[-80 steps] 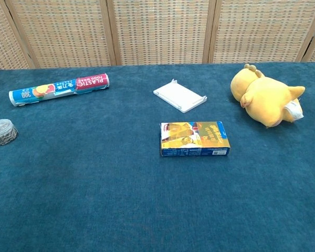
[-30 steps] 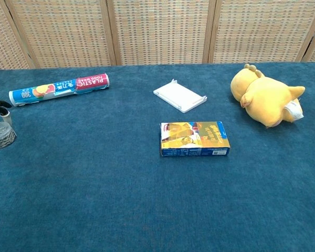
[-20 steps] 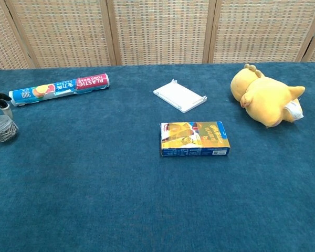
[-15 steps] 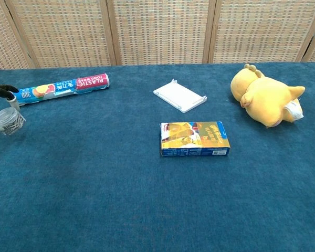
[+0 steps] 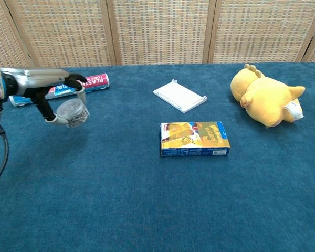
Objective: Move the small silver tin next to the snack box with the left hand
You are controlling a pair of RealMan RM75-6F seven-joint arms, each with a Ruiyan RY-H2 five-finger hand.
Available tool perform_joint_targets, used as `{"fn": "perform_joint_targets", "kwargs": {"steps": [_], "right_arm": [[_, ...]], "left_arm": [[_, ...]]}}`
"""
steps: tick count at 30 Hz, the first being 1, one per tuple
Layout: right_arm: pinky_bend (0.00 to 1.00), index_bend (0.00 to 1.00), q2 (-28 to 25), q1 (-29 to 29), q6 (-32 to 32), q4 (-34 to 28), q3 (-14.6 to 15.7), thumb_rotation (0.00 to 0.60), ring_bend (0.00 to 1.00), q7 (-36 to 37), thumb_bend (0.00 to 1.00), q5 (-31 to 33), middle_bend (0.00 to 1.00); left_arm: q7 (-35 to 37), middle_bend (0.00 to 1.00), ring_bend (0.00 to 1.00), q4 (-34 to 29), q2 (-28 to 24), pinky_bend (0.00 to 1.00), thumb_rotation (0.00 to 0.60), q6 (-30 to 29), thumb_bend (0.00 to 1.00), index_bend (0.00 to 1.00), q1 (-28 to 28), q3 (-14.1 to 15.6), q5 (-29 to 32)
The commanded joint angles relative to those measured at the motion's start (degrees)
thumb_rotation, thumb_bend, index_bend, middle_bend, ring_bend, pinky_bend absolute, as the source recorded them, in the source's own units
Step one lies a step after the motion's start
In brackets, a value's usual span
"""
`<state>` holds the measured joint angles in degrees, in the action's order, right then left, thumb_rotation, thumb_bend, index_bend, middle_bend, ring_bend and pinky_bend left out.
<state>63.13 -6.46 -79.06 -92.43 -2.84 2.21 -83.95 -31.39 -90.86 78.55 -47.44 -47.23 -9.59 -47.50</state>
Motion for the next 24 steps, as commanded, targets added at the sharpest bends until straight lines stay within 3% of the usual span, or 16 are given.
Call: {"fn": "perform_joint_targets", "kwargs": {"steps": [1,7,24], "right_arm": [[0.08,0.1,-0.31,0.06,-0.04,0.08,-0.02,0.6,0.0,0.76,0.0,-0.02,0.0],[0.08,0.1,-0.83,0.15,-0.09,0.31,-0.12,0.6,0.0,2.56,0.0,0.03,0.0],[0.08,0.1,-1.52,-0.32,1.24,0.73,0.14,0.6,0.0,5.31,0.0,-0.15,0.0]], "left_arm": [[-4.39,0.0,0.0,-1.46,3.7,0.01,0.6,-1.99,0.41,0.52,-3.39,0.24,3.17],[-9.58,0.0,0.0,-0.68,7.74,0.01,0.6,-3.36,0.41,0.52,-7.28,0.83,7.93],[-14.64,0.0,0.0,3.26,13.6,0.01,0.6,-3.67,0.41,0.5,-14.37,0.81,16.9]]}}
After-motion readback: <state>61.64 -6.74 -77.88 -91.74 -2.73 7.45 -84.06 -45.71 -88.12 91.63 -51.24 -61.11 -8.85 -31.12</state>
